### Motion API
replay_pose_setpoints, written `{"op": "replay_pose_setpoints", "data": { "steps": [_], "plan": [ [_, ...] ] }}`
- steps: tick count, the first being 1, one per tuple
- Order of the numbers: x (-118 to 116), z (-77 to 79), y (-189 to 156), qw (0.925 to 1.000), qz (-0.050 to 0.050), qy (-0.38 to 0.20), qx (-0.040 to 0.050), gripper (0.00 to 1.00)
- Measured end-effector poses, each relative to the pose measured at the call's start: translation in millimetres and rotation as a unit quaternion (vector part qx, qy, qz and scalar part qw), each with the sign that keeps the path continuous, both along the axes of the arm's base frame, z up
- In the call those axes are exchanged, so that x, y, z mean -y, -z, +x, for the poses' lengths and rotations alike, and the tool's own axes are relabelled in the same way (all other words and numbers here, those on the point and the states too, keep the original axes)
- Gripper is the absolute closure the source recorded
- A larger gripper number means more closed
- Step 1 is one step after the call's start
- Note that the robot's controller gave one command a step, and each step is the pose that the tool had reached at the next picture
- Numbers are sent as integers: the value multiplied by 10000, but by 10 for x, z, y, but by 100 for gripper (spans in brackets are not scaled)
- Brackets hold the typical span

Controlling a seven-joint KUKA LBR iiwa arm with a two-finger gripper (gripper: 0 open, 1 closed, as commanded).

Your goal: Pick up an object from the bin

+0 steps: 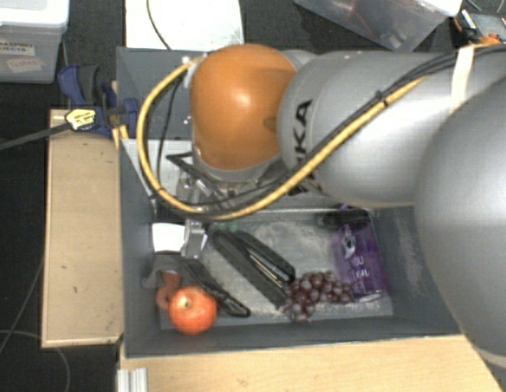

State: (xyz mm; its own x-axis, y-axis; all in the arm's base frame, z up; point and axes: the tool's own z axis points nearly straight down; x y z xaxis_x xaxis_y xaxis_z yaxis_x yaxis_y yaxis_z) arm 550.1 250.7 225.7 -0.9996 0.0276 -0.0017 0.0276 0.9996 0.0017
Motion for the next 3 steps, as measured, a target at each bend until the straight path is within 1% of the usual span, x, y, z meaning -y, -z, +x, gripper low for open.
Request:
{"op": "replay_pose_setpoints", "data": {
  "steps": [1,2,3],
  "plan": [
    [0,0,0,10000,0,3,0,0],
    [571,300,646,9994,-3,-336,6,0],
    [-67,-570,559,9961,42,-885,38,0]
  ]
}}
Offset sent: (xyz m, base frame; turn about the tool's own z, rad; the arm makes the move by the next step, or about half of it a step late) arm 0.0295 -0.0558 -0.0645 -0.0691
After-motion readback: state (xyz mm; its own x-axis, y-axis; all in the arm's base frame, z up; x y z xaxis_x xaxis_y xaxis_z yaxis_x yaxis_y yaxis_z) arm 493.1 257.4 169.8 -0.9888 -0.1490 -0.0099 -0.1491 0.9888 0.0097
